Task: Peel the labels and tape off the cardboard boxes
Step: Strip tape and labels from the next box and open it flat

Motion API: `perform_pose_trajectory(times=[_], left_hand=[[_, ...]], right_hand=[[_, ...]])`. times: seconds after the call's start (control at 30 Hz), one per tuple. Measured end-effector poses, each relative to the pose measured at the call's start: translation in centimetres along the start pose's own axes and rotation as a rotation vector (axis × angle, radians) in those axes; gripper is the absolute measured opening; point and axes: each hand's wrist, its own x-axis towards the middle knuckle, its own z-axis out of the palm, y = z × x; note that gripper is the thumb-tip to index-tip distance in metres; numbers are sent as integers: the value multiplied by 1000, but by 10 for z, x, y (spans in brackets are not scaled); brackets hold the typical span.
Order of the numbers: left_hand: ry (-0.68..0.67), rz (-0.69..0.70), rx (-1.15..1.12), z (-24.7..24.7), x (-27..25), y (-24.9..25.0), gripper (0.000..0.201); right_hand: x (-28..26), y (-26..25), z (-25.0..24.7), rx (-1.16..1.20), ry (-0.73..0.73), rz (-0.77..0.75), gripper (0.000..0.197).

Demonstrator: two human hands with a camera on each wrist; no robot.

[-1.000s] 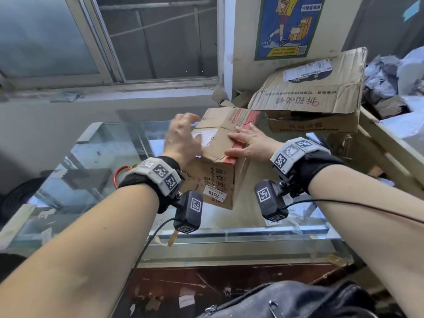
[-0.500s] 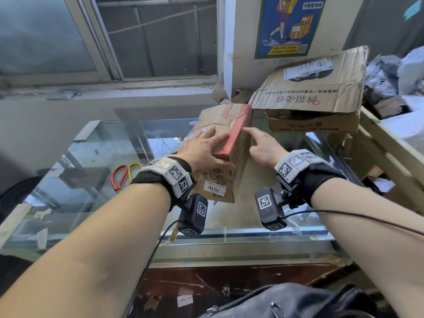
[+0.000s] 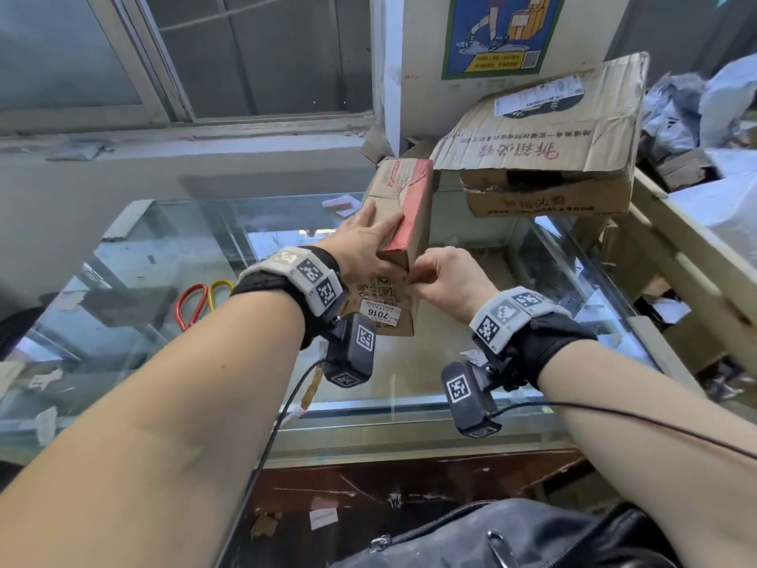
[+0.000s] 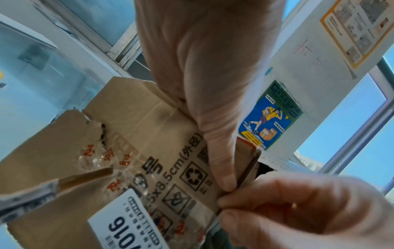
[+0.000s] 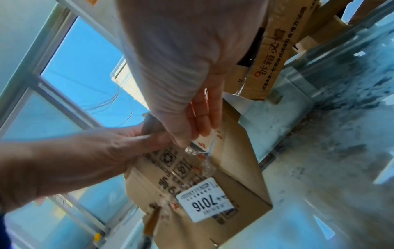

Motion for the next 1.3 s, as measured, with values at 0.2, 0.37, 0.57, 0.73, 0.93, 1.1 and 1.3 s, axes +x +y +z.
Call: perform_pose_trajectory(times=[0.2, 0.37, 0.57, 0.73, 0.93, 1.1, 1.3], left_hand=[[-47, -9, 26, -3, 3, -2, 99], [15, -5, 53, 4, 4, -3, 106], [28, -18, 69, 7, 5, -4, 107], [39, -22, 69, 8, 4, -2, 103], [47, -22, 53, 7, 2, -1, 112], [62, -68, -42, 8, 4, -1, 102], [51, -76, -45, 8, 6, -1, 89]], right_hand=[[-12, 4, 13, -238, 125, -228, 11], [-15, 11, 19, -302, 226, -268, 5], [-15, 5, 21, -364, 227, -232, 13], [-14, 3, 22, -416, 111, -194, 17], [-19, 15, 24, -192, 158, -3, 15], [-10, 19, 18, -54, 58, 134, 37], [-5, 16, 24, 27, -29, 199, 32]])
